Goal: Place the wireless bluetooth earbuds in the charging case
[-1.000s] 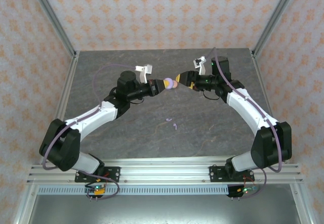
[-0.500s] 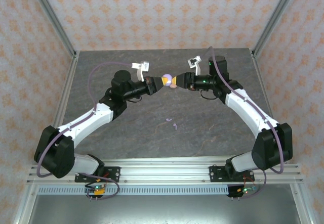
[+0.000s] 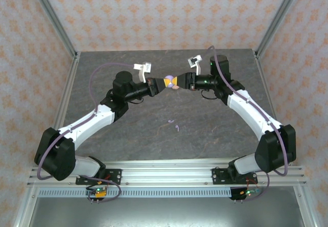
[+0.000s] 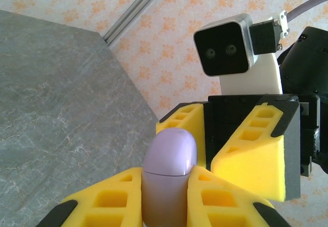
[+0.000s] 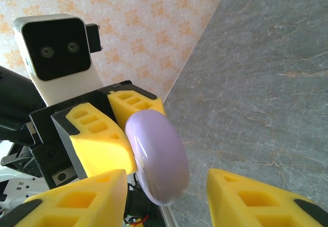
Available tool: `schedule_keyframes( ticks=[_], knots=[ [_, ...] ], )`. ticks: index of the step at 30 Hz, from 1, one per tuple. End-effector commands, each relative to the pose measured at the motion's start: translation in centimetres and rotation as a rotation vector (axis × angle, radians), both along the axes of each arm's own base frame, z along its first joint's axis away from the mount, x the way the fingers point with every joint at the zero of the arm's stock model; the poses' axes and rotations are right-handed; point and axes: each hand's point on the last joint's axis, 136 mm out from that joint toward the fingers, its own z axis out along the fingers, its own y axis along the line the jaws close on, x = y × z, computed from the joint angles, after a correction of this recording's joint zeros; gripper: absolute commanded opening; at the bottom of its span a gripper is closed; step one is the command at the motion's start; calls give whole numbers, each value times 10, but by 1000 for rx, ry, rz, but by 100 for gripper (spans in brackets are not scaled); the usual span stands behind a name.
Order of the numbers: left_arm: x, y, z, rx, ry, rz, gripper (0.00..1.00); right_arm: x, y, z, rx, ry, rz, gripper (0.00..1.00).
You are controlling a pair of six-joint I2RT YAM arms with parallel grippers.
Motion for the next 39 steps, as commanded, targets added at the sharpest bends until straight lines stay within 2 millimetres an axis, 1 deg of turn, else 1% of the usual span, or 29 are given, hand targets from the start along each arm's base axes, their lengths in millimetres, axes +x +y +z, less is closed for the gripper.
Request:
schedule_keyframes(
  ticks=[1, 7, 10, 13, 15, 17, 22, 27, 34, 39],
  knots=[
    [-10, -1, 24, -38, -84, -33, 15, 0, 8, 26, 50, -77, 43, 43],
    [-11, -3, 25, -40, -83, -37, 16, -1, 10, 26, 53, -75, 53, 39],
    [-11, -3, 25, -38, -85, -37, 17, -1, 11, 25, 52, -72, 59, 35],
    [-11, -4, 24, -35, -81, -40, 17, -1, 11, 25, 51, -70, 57, 29],
    [-11, -4, 24, -30, -81, -40, 20, -1, 11, 26, 48, -73, 57, 25],
    [-12, -4, 22, -10, -76, -42, 26, -2, 10, 26, 36, -76, 56, 23],
    [-15, -2, 14, 48, -65, -51, 32, -6, 8, 25, 2, -75, 62, 22],
    [-22, -6, 13, 58, -62, -99, 37, -8, 8, 25, -1, -67, 73, 22],
    [-27, -9, 14, 58, -65, -135, 40, -18, 12, 25, -2, -62, 125, 22],
    [-29, -12, 16, 52, -66, -157, 41, -23, 15, 24, -8, -61, 148, 22]
  ],
)
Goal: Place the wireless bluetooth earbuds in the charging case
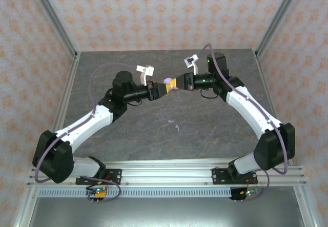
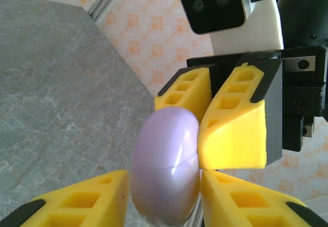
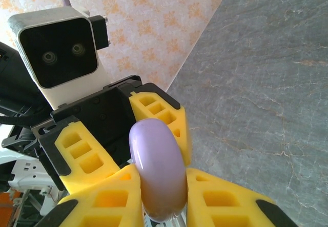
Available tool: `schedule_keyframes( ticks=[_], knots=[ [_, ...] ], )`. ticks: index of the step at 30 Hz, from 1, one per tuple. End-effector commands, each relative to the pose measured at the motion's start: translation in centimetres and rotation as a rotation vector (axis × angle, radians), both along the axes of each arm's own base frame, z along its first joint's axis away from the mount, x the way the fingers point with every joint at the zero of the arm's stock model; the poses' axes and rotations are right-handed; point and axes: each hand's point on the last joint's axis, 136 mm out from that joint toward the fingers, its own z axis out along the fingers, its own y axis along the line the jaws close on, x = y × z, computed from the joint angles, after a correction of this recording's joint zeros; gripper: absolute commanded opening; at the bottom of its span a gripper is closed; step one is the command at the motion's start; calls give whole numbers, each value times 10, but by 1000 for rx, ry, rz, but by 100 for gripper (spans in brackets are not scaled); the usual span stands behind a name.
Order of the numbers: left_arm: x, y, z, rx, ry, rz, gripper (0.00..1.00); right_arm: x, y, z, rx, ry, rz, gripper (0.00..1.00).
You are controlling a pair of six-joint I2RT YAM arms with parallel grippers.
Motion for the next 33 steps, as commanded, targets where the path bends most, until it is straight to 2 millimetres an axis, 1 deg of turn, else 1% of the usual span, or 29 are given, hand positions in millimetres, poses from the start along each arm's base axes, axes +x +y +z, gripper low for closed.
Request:
schedule_keyframes(
  ticks=[1, 10, 12, 17, 21, 23, 25, 28, 33],
  knots=[
    [-7, -6, 21, -15, -60, -50, 41, -10, 7, 19, 29, -61, 68, 22],
    [-7, -8, 20, -13, -54, -60, 39, -12, 9, 18, 26, -58, 84, 22],
    [-7, -9, 19, -13, -53, -63, 32, -13, 9, 19, 26, -61, 87, 22],
    [-6, -9, 20, -14, -59, -58, 20, -18, 8, 16, 7, -59, 106, 24],
    [-5, -10, 16, 2, -52, -57, 20, -20, 5, 13, -27, -60, 99, 29],
    [-5, -10, 13, 10, -47, -56, 20, -18, 3, 11, -52, -66, 77, 35],
    [-5, -9, 12, 17, -43, -51, 20, -12, -2, 9, -91, -75, 22, 43],
    [-7, -8, 11, 34, -69, -54, 20, -10, -6, 13, -105, -100, -13, 44],
    [-12, -9, 14, 24, -78, -80, 20, -19, -2, 18, -67, -99, 43, 41]
  ],
)
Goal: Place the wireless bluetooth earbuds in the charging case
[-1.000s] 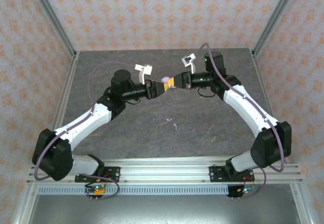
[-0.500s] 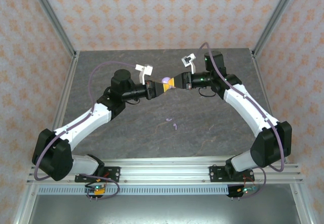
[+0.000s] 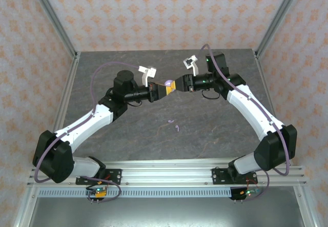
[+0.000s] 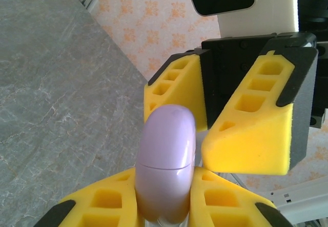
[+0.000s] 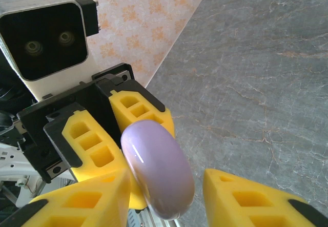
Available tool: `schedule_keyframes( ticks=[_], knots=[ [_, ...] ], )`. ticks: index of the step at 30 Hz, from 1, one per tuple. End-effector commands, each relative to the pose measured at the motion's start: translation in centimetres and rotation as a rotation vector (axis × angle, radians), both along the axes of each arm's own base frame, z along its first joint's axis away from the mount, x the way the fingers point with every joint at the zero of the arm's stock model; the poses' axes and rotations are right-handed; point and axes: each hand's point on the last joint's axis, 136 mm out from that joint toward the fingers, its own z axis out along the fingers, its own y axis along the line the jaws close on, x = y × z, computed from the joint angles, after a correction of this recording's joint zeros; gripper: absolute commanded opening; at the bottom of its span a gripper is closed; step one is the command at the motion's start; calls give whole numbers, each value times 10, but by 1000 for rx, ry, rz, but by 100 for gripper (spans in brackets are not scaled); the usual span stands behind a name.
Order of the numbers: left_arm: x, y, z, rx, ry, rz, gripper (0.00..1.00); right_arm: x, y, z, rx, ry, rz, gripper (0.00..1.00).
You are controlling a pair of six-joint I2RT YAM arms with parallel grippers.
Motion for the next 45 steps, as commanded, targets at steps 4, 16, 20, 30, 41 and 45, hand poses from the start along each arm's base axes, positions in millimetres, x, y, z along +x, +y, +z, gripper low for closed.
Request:
schedule_keyframes(
  ticks=[4, 16, 20, 30, 41, 45],
  knots=[
    [-7, -7, 20, -15, -76, -48, 20, -10, 3, 21, 33, -62, 47, 41],
    [-12, -7, 20, -7, -74, -59, 20, -9, 6, 24, 44, -63, 66, 29],
    [-12, -8, 18, -2, -70, -63, 20, -11, 6, 23, 41, -60, 72, 23],
    [-17, -18, 23, -13, -79, -106, 33, -17, 7, 25, 66, -47, 102, 18],
    [-12, -21, 23, -14, -75, -103, 37, -21, 6, 27, 71, -49, 106, 19],
    [-10, -19, 21, -8, -74, -86, 33, -23, 5, 23, 55, -44, 107, 19]
  ],
)
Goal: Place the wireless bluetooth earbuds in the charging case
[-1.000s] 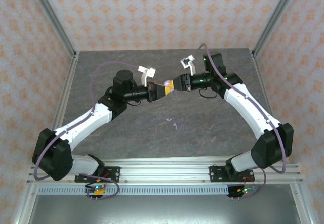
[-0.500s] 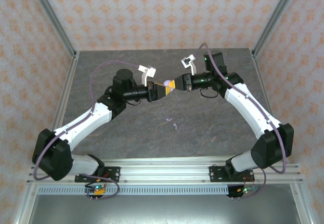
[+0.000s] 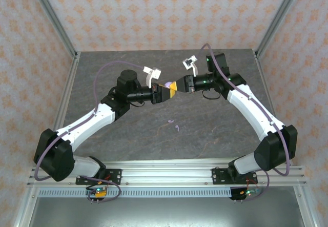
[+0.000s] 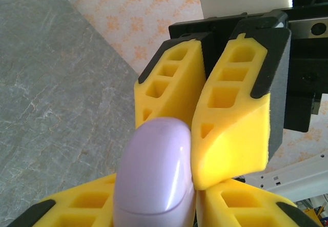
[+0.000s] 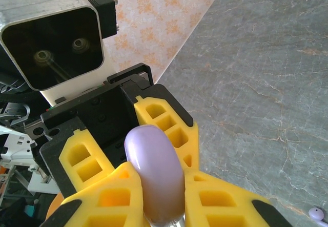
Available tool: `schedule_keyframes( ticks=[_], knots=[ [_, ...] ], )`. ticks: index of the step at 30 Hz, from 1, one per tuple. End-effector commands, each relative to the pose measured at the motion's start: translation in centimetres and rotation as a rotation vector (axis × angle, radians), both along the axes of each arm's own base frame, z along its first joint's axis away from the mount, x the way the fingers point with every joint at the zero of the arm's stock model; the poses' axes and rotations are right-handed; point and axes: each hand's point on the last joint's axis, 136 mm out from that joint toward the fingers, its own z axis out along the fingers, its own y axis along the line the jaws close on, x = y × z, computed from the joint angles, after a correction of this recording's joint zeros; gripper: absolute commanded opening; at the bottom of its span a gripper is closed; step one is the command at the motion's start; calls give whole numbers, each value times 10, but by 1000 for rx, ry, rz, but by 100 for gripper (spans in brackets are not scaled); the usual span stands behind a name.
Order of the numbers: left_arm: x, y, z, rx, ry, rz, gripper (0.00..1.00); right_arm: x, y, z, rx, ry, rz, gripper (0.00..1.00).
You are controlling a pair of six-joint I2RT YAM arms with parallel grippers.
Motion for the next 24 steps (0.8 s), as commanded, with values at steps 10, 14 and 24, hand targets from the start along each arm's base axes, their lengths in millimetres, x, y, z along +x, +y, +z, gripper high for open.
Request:
schedule_keyframes(
  ticks=[10, 14, 24],
  knots=[
    [5, 3, 23, -16, -72, 28, 45, -15, 0, 8, -3, -33, 48, 19],
    [4, 6, 26, -16, -78, 33, 45, -15, -1, 7, -13, -35, 47, 19],
    [-1, 9, 32, -22, -96, 31, 53, -13, -1, 4, -27, -27, 41, 18]
  ],
)
